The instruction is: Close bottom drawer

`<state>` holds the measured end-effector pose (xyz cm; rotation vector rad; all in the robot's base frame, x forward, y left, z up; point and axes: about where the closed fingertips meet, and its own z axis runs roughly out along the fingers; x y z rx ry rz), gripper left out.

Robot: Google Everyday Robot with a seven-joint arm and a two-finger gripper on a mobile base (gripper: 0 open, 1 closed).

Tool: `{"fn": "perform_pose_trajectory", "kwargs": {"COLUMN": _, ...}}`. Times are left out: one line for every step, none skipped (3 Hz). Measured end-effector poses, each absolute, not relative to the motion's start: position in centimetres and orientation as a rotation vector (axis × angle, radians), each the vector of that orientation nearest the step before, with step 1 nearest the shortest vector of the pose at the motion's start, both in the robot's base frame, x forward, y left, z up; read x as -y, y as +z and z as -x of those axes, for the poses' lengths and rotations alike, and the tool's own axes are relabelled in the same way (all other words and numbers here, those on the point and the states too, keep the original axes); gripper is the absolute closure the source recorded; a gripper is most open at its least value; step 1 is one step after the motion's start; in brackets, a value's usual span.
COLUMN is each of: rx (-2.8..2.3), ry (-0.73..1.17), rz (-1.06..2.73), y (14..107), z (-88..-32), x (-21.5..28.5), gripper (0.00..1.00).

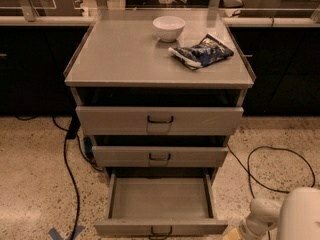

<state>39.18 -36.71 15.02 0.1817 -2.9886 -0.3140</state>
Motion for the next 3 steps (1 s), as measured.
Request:
{"fn": "perform_pose_trajectory", "kwargs": {"rx": 2.966, "ry": -0.345, "rz": -0.105, "y": 13.4, "z": -42.3, "x": 37.4, "gripper": 0.00}}
{"fn": "perform_pose_trajectory", "kwargs": {"rx": 2.966, "ry": -0.345, "rz": -0.105, "y": 13.4, "z": -42.3, "x": 37.4, "gripper": 0.00}}
{"fn": "perform_pose_trajectory", "kwargs": {"rx": 2.948, "ry": -0.280, "rz": -0.177, "y": 12.8, "z": -41.3, "x": 37.7, "gripper": 0.00}}
